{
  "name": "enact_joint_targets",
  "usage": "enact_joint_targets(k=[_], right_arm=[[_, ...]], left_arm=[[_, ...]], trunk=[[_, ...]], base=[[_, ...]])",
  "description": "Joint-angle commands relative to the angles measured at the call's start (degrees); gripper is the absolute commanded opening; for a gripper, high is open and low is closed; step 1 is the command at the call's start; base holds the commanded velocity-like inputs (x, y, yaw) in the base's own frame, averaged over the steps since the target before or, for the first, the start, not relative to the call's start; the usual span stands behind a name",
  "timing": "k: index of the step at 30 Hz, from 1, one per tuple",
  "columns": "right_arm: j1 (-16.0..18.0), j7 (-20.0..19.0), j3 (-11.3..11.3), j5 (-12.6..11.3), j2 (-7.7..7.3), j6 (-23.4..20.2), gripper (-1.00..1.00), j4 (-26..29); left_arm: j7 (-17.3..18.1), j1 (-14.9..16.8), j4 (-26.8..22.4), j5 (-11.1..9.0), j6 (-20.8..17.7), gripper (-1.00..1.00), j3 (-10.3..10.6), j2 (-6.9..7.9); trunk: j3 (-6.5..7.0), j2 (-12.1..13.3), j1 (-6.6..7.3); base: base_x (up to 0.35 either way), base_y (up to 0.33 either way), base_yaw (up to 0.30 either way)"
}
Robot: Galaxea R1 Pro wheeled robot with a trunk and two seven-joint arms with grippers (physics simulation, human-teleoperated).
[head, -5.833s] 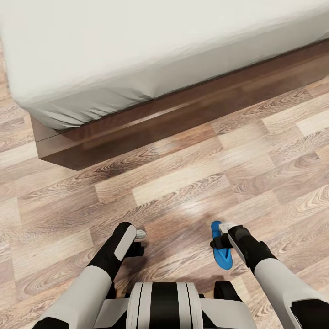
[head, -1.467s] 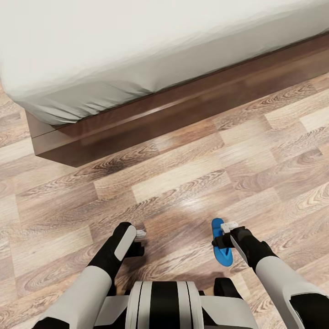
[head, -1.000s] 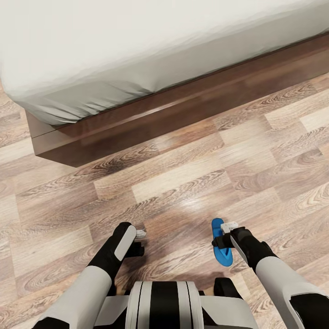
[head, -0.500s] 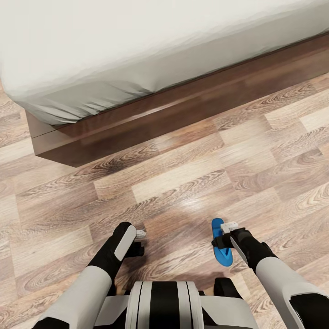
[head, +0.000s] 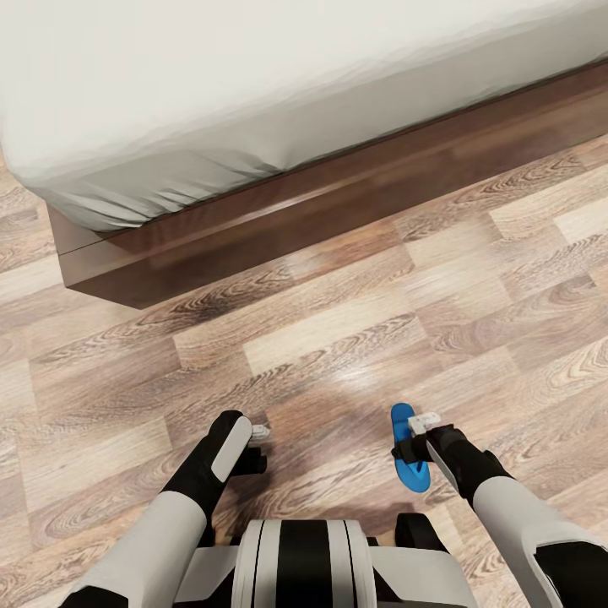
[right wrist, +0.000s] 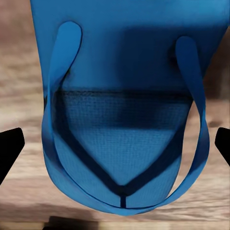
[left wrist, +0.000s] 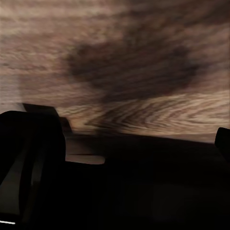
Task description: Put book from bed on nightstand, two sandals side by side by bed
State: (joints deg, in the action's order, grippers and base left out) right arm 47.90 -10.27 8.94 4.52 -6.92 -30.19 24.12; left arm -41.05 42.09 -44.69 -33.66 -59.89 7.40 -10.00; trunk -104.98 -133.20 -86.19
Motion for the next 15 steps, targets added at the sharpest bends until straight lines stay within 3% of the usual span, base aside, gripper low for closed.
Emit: enact_joint_targets(k=[1, 15], right_arm=[[0.00, -0.37, 0.18, 0.49, -0.06, -0.25, 1.00, 0.04], [-0.08, -0.37, 0.19, 0.49, -0.11, 1.56, 1.00, -0.93]], left_arm=[[-0.55, 0.01, -0.05, -0.53, -0.11, 1.00, 0.07, 0.00], [-0.58, 0.01, -0.03, -0.53, -0.11, 1.00, 0.07, 0.00]], trunk=[[-0.02, -0.01, 0.01], [-0.02, -0.01, 0.01]], base=[[0.000, 0.000, 0.000], [0.000, 0.000, 0.000]])
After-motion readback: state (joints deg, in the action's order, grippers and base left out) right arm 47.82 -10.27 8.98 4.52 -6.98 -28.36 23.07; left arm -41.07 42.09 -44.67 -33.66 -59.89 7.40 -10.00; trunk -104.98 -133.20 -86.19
